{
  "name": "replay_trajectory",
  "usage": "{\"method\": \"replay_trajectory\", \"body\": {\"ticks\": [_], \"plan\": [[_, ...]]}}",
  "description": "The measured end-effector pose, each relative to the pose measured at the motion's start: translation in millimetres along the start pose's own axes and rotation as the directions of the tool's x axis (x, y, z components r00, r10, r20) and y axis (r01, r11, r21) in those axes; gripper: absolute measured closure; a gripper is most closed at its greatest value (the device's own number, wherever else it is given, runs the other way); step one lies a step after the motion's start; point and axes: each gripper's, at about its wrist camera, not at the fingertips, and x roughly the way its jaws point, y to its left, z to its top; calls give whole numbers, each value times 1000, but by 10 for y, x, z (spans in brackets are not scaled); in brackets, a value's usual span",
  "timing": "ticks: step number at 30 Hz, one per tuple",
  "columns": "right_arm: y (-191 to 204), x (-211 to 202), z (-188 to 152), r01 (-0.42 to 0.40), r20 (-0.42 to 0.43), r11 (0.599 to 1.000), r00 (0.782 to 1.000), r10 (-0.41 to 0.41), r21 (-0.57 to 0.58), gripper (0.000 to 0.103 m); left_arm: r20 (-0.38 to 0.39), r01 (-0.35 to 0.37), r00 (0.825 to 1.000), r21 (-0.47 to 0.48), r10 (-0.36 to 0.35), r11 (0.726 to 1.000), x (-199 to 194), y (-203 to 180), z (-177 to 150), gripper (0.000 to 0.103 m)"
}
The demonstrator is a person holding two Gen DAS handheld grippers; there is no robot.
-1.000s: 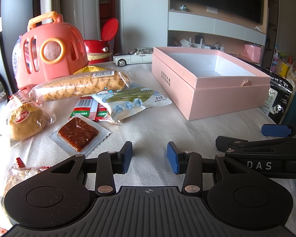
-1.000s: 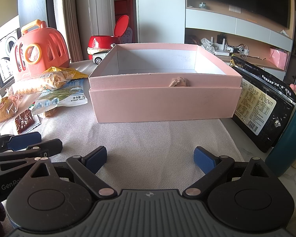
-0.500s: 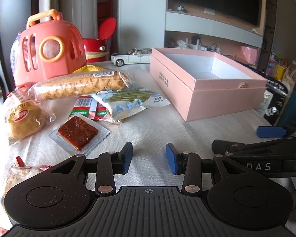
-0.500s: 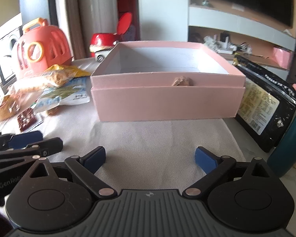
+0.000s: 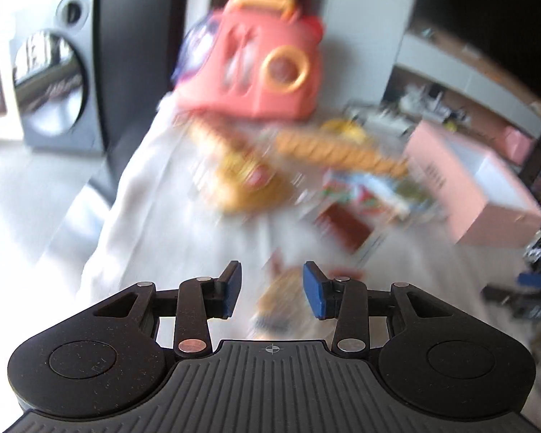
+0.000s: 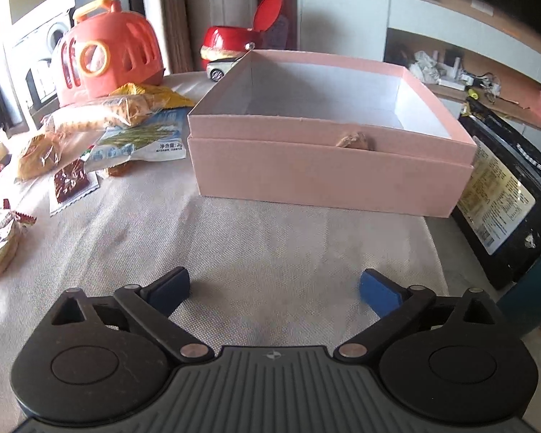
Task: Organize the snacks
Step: 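Close the right tool on the red-brown jerky packet while the left tool reaches toward the wafer stick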
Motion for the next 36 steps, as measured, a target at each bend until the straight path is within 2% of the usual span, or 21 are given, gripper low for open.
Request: {"method": "replay_trajectory", "body": {"ticks": [1,2,6,9,10,13,15,16,18,20,22,27,30,33,35,36], "plan": [[-10,14,16,-6,-9,1000,1000,6,1,0,-8,10,1000,-6,-10,1000,28,42,-40,60],[-8,26,34,-6,-19,1000,1000,6,1,0,15,28,999,-6,-28,1000,7,57,-65,60],[14,43,59,-9,-35,1000,999,8,-26,0,8,86,996,58,-87,995,-7,-15,-65,60],[52,60,99,-15,-38,997,999,13,-69,0,-1,79,997,96,-79,992,-54,-35,-36,59],[89,50,116,-14,-33,995,999,11,-94,3,-7,71,997,110,-71,991,-61,-45,-43,59],[278,-23,159,4,23,984,1000,0,-178,9,-40,68,997,148,-63,987,-38,-72,-104,60],[458,-87,211,5,83,975,996,14,-222,9,-47,91,995,163,-84,982,-17,-110,-111,55],[543,-119,246,-15,106,972,994,41,-236,9,-57,105,994,162,-97,981,11,-135,-102,49],[696,-152,338,-105,117,966,984,136,-236,9,-77,148,988,169,-136,974,58,-194,-102,48],[834,-114,433,-228,84,950,964,251,-214,9,-76,160,986,202,-148,966,74,-252,-117,44],[985,-20,503,-295,55,932,948,312,-209,9,-68,152,988,233,-140,960,69,-287,-130,43],[1324,311,658,-319,26,914,942,336,-250,15,-74,141,989,253,-126,957,39,-367,-138,43],[1538,471,772,-283,45,911,950,310,-299,16,-72,140,990,271,-125,952,24,-407,-158,43],[1674,581,794,-238,35,900,963,269,-365,30,-66,140,990,285,-126,948,15,-429,-174,42],[1754,600,726,-226,11,876,967,255,-427,55,-60,140,990,291,-128,946,21,-429,-176,42],[1726,553,680,-246,-1,871,962,272,-426,57,-58,141,990,291,-130,946,22,-425,-180,42]]}}
